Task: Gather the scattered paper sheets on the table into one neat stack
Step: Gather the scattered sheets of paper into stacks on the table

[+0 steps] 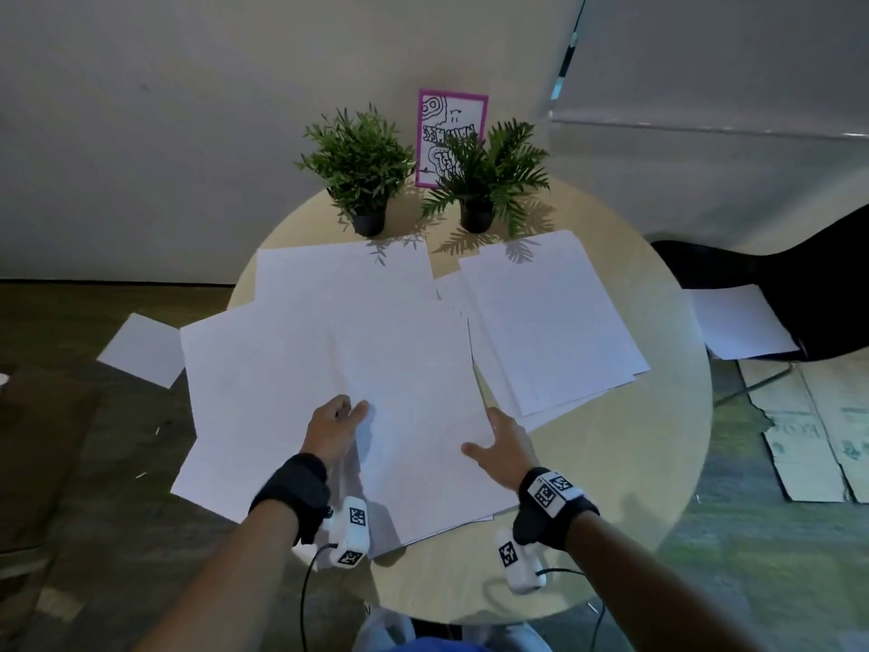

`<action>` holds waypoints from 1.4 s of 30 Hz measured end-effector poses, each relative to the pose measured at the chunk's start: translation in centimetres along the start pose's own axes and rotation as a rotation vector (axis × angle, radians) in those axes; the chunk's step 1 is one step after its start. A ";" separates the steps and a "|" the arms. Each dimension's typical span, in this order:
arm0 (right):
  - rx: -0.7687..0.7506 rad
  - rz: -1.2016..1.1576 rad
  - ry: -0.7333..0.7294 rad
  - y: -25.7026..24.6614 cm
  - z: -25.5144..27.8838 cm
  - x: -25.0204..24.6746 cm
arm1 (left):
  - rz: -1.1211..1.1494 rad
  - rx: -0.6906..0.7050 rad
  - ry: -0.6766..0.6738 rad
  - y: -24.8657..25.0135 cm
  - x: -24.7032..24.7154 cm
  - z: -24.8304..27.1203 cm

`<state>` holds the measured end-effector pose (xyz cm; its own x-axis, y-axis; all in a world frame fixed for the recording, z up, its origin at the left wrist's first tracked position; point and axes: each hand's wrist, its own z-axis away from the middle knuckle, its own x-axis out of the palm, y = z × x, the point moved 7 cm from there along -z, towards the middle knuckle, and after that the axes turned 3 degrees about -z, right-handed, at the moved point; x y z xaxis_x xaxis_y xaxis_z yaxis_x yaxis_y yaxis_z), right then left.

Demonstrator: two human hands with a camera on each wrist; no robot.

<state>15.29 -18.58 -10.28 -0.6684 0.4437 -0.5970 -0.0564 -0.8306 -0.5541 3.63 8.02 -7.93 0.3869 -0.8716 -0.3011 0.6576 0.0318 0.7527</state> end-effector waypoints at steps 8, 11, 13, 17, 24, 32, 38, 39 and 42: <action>0.039 0.128 0.220 -0.6 -1.6 -5.3 | -0.167 0.001 0.161 0.0 -0.4 -0.4; 0.066 0.115 0.354 0.0 -3.1 -10.8 | -0.098 -0.013 0.158 -0.4 -0.4 -0.7; 0.101 0.123 0.427 1.0 -4.7 -14.4 | -0.107 -0.033 0.166 -0.8 -0.3 -0.8; 0.233 0.185 0.462 4.1 -7.9 -18.9 | -0.173 -0.036 0.183 -1.9 -0.4 -1.9; 0.407 0.227 0.396 8.5 -9.5 -21.4 | -0.232 -0.027 0.186 -2.7 -0.9 -3.4; 0.424 0.192 0.391 9.5 -10.3 -23.0 | -0.221 -0.026 0.187 -2.3 -0.4 -3.6; 0.369 0.012 0.546 8.0 -8.9 -23.5 | -0.226 -0.046 0.164 -2.4 -0.6 -3.6; 0.346 -0.019 0.569 7.7 -8.7 -23.7 | -0.219 -0.050 0.158 -2.5 -0.6 -3.7; 0.250 -0.153 0.616 6.3 -8.3 -24.0 | -0.189 -0.058 0.128 -2.7 -0.5 -3.9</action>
<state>37.08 -31.63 -4.25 -0.0992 0.6114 -0.7851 -0.3356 -0.7633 -0.5521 4.22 10.31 -12.10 0.3298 -0.7959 -0.5077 0.7605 -0.0947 0.6424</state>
